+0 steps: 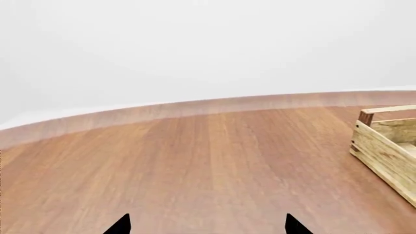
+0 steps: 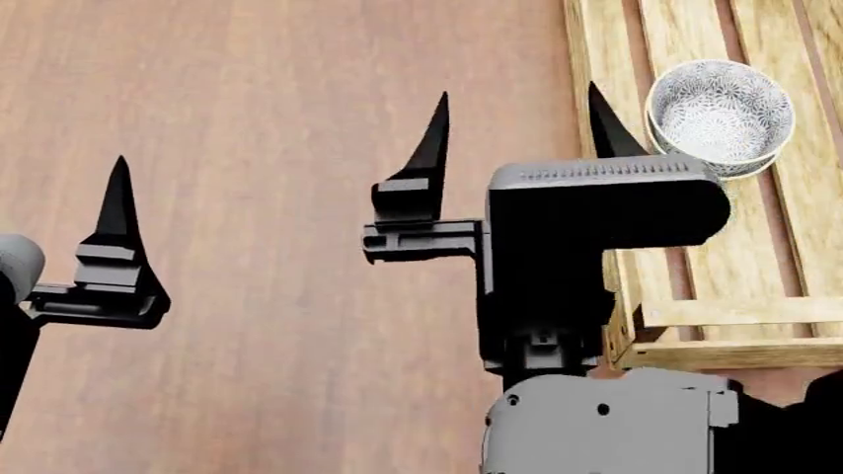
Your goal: Stack the right bowl on the left bowl and place them in the tray.
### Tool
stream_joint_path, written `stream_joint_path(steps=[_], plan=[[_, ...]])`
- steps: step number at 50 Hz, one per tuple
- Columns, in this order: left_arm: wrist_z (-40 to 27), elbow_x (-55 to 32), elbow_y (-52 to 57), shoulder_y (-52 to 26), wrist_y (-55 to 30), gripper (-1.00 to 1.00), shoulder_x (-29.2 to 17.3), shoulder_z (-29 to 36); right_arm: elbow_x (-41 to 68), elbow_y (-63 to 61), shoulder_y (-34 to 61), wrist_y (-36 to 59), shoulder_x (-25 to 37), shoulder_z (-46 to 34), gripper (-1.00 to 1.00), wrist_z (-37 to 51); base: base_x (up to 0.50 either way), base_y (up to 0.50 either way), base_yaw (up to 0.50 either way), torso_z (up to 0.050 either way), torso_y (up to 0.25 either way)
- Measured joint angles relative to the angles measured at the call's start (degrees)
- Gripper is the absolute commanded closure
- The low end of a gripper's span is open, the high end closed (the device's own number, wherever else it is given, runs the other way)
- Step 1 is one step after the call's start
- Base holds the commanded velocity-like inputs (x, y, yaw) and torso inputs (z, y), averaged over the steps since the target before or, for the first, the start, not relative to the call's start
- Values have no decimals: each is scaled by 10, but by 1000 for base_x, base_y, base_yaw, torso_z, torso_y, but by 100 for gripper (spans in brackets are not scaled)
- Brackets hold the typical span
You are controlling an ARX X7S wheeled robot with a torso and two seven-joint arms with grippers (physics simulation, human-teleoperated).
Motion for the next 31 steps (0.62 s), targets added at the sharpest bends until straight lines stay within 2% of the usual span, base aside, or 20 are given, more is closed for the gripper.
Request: stream_joint_path(steps=[13, 31], plan=[[-4, 5, 5, 7, 8, -100, -3, 3, -125, -60, -51, 50, 39, 52, -100, 64, 0, 0, 0, 0, 0], [-7, 9, 7, 10, 13, -100, -5, 7, -165, -83, -90, 86, 67, 101, -100, 65, 0, 0, 0, 0, 0]])
